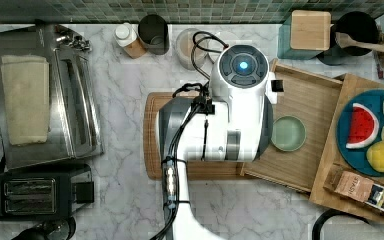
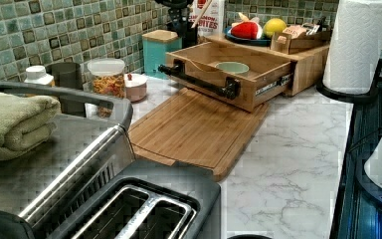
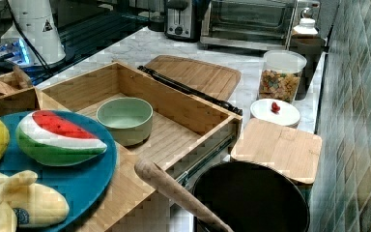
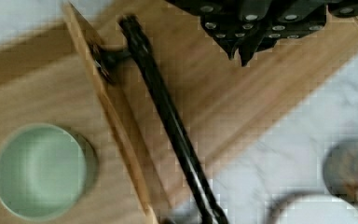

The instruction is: Close the drawer.

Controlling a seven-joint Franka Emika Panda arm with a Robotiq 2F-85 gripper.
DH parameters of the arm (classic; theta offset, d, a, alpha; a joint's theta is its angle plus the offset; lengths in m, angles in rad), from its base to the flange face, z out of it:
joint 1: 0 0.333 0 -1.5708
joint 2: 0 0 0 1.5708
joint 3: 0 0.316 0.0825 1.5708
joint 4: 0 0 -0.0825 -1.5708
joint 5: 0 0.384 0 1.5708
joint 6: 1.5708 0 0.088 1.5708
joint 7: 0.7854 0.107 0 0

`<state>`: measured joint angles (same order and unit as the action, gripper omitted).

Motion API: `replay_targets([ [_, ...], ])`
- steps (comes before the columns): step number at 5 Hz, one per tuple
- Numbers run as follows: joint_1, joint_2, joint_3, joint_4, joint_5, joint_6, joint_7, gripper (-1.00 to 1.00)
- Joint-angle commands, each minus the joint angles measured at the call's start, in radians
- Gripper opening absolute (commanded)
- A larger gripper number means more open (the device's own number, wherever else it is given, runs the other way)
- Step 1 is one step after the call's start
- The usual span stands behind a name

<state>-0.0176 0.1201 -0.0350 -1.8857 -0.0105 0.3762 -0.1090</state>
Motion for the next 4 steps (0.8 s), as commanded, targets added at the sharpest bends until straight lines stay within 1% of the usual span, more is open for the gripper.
replay_targets([
  [1,0.026,0.139,0.038,0.092,-0.028,0.112,-0.162,-1.0],
  [2,0.03,0.19,0.038,0.121,-0.012,0.143,-0.203,-1.0],
  [3,0.07,0.197,0.028,0.074,-0.123,0.255,-0.16,-1.0],
  [4,0.071,0.251,0.032,0.122,-0.138,0.231,-0.167,-1.0],
])
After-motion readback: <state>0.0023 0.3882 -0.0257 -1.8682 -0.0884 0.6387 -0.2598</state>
